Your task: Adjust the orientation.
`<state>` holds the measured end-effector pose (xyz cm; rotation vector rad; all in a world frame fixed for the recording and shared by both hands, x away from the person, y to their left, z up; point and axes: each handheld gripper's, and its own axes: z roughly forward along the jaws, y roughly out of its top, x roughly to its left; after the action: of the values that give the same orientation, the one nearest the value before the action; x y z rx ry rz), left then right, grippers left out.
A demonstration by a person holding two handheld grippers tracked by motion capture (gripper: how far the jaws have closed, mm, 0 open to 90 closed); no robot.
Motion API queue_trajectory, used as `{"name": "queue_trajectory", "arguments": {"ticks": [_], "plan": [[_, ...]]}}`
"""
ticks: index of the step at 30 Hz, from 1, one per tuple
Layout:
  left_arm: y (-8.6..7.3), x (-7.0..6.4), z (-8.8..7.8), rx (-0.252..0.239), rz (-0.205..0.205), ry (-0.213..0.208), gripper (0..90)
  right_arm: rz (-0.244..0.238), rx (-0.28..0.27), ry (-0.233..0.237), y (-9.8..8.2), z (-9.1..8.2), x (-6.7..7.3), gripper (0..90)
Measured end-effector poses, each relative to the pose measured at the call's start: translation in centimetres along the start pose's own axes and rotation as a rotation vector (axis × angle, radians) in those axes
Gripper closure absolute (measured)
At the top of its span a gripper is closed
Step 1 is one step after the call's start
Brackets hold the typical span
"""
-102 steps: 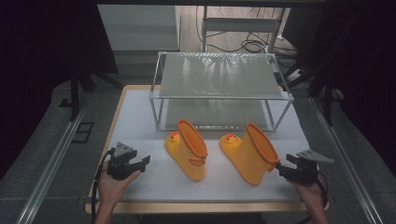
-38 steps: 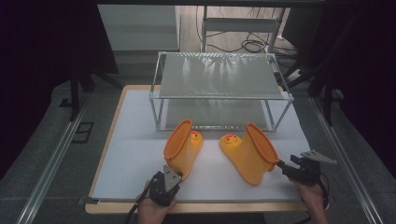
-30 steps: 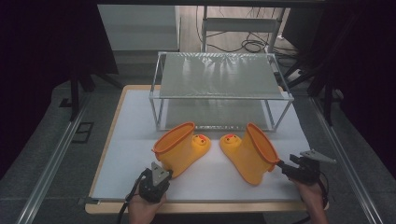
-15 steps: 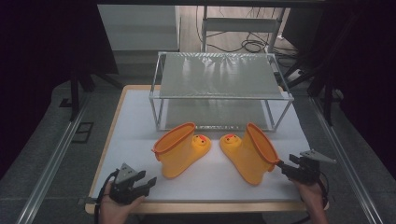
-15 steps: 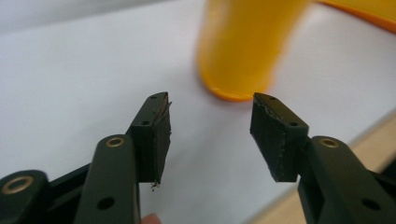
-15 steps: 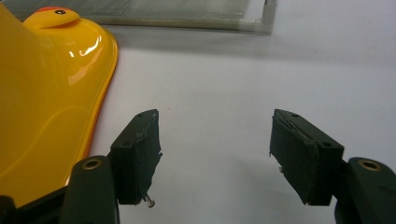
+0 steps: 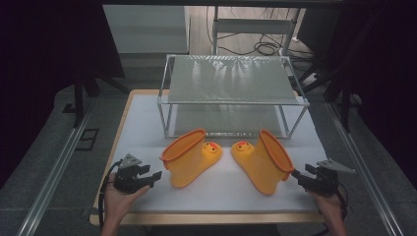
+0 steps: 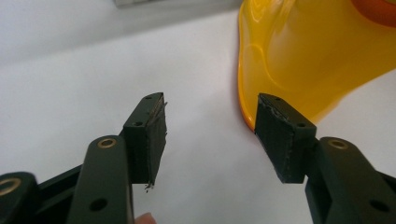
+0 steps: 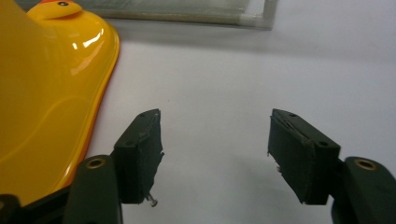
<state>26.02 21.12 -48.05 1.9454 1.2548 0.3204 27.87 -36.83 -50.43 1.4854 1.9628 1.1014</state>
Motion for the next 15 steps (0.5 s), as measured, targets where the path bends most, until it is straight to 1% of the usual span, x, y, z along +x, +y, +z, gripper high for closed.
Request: {"name": "queue_trajectory", "arguments": {"ticks": [2, 5, 6, 8, 9, 11, 12, 13, 14, 15], "plan": [[0.0, 0.0, 0.1, 0.008, 0.005, 0.000, 41.7, -0.009, -0.001, 0.005, 0.0, -0.1, 0.0, 42.1], [0.0, -0.2, 0.1, 0.012, 0.015, 0.005, 40.1, -0.026, -0.003, 0.036, 0.1, -0.4, 0.1, 52.2], [-0.1, -0.2, 0.2, 0.012, 0.013, 0.001, 39.4, -0.052, 0.003, 0.064, 0.1, -0.6, 0.2, 61.3], [-0.1, -0.1, 0.1, 0.007, 0.010, 0.004, 39.3, -0.085, 0.009, 0.095, 0.2, -0.7, 0.5, 70.4], [-0.1, -0.1, 0.1, 0.007, 0.010, 0.004, 39.2, -0.085, 0.009, 0.095, 0.2, -0.7, 0.5, 70.4], [0.0, 0.0, 0.1, 0.009, 0.010, 0.002, 39.2, -0.121, 0.025, 0.139, 0.3, -0.6, 0.9, 81.7], [0.0, 0.0, 0.1, 0.007, 0.007, 0.003, 39.4, -0.132, 0.035, 0.161, 0.3, -0.6, 1.1, 85.2], [0.0, 0.0, 0.1, 0.010, 0.003, -0.001, 39.7, -0.172, 0.050, 0.200, 0.4, -0.3, 1.8, 89.0], [0.0, 0.0, 0.1, 0.010, 0.003, -0.001, 39.7, -0.172, 0.050, 0.200, 0.4, -0.3, 1.8, 89.0], [0.0, 0.0, 0.1, 0.010, 0.004, 0.001, 39.7, -0.191, 0.058, 0.212, 0.5, -0.1, 2.1, 89.2]]}}
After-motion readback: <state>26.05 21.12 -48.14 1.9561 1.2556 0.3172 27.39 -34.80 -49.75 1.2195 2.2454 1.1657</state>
